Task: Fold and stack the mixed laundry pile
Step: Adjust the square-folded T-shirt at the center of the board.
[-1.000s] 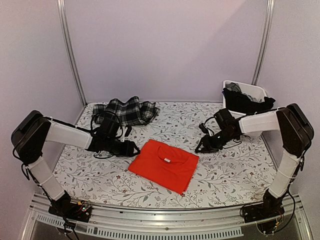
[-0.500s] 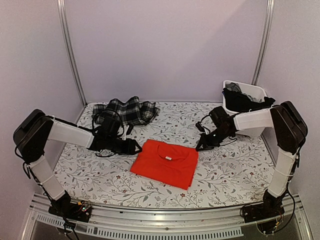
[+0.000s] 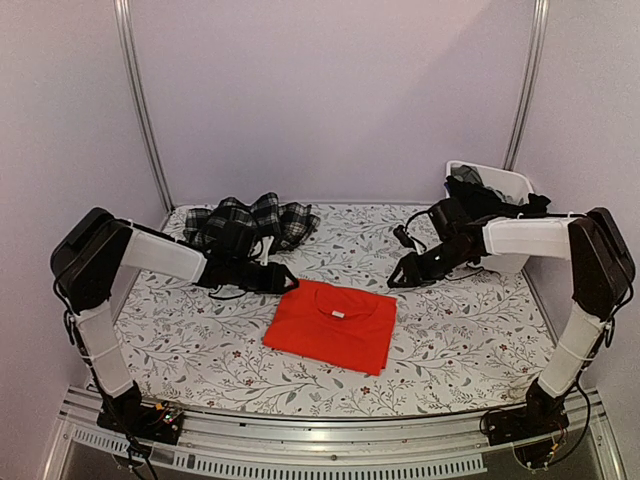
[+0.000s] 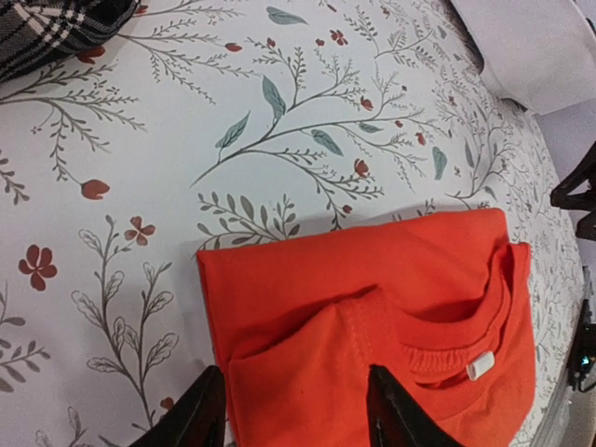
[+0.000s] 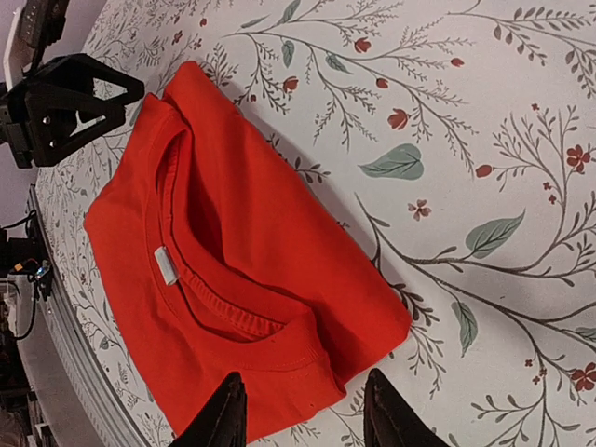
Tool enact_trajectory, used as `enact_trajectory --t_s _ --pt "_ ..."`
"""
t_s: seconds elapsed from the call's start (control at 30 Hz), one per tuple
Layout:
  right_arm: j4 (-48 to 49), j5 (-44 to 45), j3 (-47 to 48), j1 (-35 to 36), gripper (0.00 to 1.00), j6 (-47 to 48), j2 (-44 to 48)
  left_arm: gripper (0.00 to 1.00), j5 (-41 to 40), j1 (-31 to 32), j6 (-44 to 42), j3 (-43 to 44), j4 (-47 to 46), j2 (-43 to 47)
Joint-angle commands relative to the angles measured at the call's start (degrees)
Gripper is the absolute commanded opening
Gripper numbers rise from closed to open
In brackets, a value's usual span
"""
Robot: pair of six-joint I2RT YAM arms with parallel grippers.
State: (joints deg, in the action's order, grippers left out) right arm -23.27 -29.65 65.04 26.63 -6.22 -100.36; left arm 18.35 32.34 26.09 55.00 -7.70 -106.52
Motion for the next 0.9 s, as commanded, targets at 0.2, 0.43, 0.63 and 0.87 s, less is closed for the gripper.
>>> enact_trajectory --t_s 0.2,0.43,0.63,0.87 --pt "-2.0 -1.7 -1.9 1.4 0.41 3.3 -4.9 0.46 2.9 0.7 -4.4 1.2 -3.2 -0.1" --pt "-2.1 -2.3 -1.7 2.1 0.38 3.8 -6.9 0.38 1.6 1.2 -5.9 3.9 -1.1 -2.0" --pt "-2.1 -1.9 -2.0 2.4 0.27 4.0 -7.7 0.42 -3.0 0.8 -5.2 6.7 1.1 -4.9" --pt "-3.1 -1.0 -1.1 2.4 0.08 3.8 -6.6 0.37 -2.2 0.3 -4.3 9.1 3.6 -8.4"
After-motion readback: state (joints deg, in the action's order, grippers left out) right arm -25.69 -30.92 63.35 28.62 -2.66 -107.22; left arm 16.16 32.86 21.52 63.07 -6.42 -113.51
